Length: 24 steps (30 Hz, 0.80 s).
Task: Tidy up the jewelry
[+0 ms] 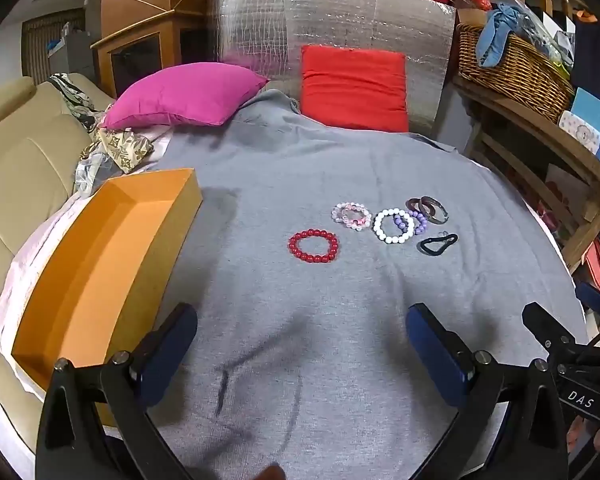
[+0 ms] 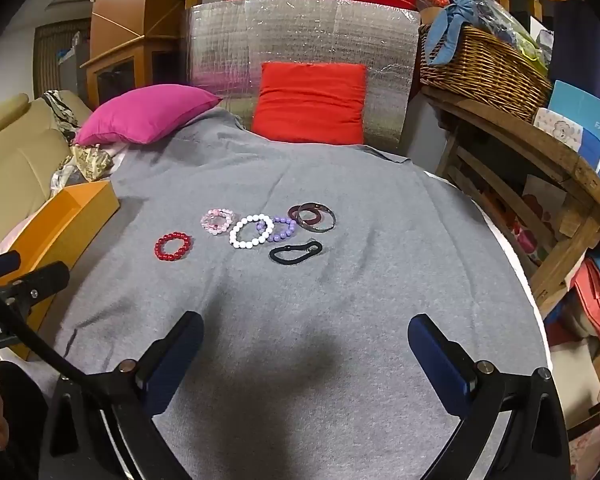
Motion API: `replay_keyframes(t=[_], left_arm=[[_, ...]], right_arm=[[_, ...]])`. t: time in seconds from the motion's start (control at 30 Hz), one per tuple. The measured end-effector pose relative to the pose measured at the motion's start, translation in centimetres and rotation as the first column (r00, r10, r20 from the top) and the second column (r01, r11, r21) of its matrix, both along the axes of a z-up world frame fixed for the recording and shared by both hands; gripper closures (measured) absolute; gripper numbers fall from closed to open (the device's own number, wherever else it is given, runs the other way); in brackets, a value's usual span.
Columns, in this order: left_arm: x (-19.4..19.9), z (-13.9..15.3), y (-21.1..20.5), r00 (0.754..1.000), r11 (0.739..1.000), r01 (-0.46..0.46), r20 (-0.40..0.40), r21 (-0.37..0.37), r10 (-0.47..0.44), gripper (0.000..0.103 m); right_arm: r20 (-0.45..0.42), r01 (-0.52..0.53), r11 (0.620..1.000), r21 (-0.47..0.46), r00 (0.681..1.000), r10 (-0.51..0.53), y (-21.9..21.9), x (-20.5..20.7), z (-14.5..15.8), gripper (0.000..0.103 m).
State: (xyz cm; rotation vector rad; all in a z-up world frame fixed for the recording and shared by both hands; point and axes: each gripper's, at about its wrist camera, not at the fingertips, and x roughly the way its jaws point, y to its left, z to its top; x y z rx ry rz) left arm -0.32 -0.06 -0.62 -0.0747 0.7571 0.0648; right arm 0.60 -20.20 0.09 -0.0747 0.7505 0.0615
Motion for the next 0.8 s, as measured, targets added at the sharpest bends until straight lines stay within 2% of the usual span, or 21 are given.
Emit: replay_keyframes(t=[0.8], left_arm=[[0.0, 0.14, -0.36, 1.0, 1.0, 0.01, -0.009, 0.004, -0.01, 0.0]], right_arm=[[-0.001, -0.001, 1.0, -0.006, 1.0, 0.001, 0.01, -0.02, -0.08, 0.0]])
